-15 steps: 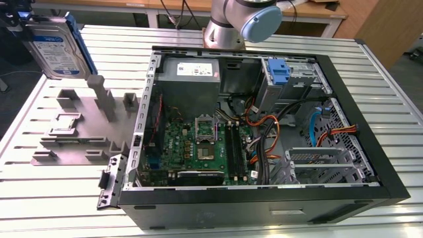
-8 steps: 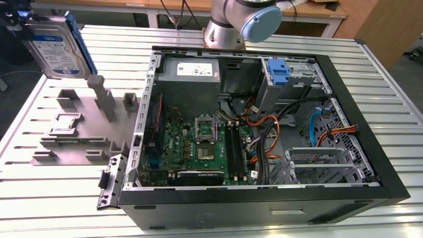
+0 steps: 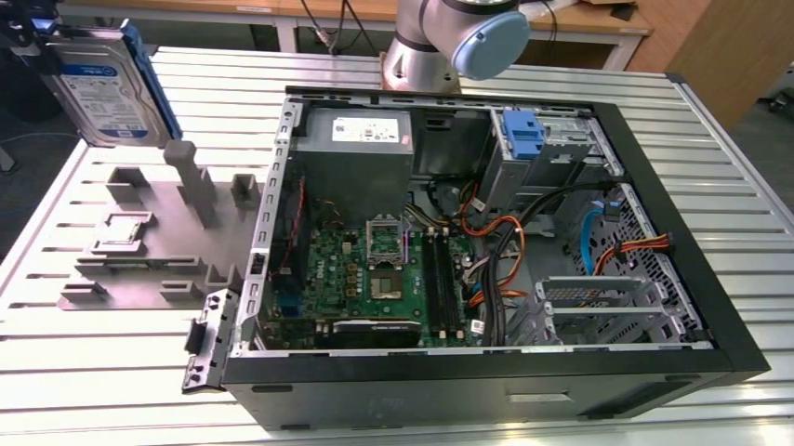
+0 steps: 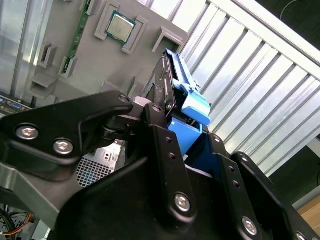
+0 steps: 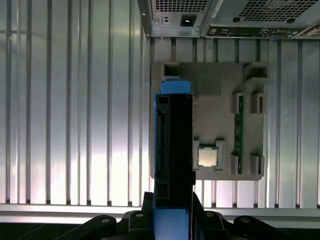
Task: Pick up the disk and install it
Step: 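Pick up the disk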
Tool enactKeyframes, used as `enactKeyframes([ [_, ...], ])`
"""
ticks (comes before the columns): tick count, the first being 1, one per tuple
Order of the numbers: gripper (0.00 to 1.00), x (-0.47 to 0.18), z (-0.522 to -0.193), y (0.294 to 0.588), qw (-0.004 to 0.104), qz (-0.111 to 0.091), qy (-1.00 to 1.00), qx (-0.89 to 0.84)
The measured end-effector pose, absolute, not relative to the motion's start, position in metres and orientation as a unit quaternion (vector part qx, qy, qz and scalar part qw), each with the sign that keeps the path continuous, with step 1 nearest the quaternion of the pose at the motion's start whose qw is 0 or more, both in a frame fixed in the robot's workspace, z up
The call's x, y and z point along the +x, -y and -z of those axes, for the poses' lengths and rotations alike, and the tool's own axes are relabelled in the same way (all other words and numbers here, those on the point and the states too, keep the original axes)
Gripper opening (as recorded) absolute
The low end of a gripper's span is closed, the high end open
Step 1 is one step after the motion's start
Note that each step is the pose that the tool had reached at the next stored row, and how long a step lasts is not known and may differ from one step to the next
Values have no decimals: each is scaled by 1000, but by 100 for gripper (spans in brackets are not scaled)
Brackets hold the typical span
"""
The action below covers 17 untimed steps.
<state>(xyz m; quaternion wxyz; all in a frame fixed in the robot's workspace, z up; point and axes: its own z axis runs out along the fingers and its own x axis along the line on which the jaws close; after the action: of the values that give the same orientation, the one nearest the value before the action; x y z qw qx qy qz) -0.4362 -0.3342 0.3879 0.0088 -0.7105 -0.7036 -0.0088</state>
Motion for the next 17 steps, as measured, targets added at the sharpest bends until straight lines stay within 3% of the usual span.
enactKeyframes([
  [17, 37, -436, -391, 334, 9, 9, 704, -710],
])
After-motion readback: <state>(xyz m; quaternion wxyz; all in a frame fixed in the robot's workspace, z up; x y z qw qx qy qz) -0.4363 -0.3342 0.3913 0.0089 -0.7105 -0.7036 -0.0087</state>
